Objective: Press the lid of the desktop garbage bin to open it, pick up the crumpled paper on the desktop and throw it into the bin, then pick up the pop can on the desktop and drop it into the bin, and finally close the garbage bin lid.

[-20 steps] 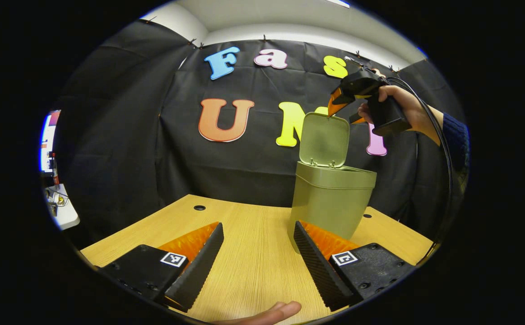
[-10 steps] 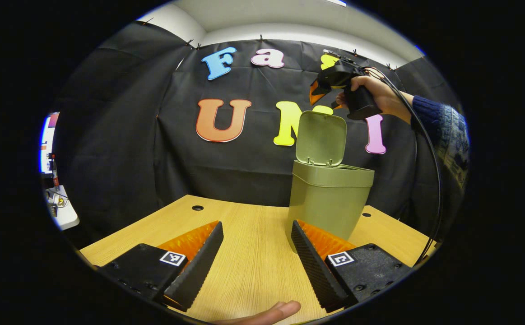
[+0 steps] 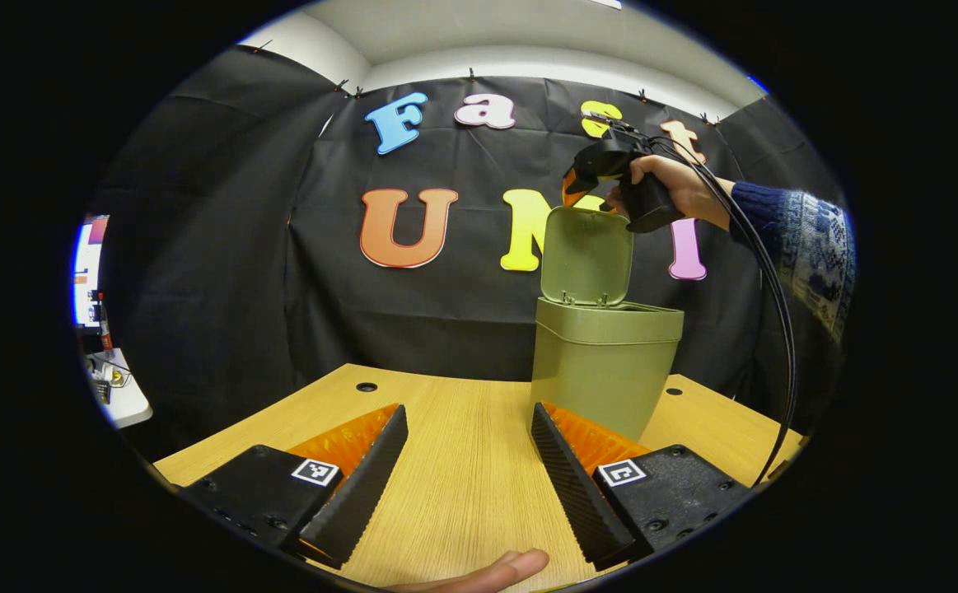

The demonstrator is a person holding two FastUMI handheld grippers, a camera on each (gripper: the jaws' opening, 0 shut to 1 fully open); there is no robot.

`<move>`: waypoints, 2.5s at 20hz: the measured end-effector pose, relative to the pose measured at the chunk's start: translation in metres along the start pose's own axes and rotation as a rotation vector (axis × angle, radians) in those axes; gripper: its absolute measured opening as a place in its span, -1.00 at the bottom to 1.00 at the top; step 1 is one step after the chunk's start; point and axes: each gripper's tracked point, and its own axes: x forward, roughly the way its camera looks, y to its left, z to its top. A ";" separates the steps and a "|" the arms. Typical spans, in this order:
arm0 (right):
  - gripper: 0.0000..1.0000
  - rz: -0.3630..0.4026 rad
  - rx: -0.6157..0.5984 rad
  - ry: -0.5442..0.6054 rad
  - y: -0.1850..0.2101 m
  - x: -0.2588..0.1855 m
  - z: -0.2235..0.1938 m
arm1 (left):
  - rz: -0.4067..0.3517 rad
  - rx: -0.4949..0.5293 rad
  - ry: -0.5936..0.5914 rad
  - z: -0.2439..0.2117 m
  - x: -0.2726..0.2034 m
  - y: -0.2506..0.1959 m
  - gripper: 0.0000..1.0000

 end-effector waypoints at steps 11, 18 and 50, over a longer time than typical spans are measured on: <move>0.94 0.013 -0.064 0.068 -0.011 -0.057 -0.078 | -0.007 0.009 -0.047 0.020 -0.017 -0.001 0.95; 0.93 0.027 -0.026 0.136 -0.007 -0.076 -0.131 | 0.004 0.006 -0.098 0.039 -0.033 0.006 1.00; 0.93 -0.037 0.008 0.247 -0.006 -0.101 -0.216 | -0.004 -0.010 -0.061 0.025 -0.027 0.010 0.95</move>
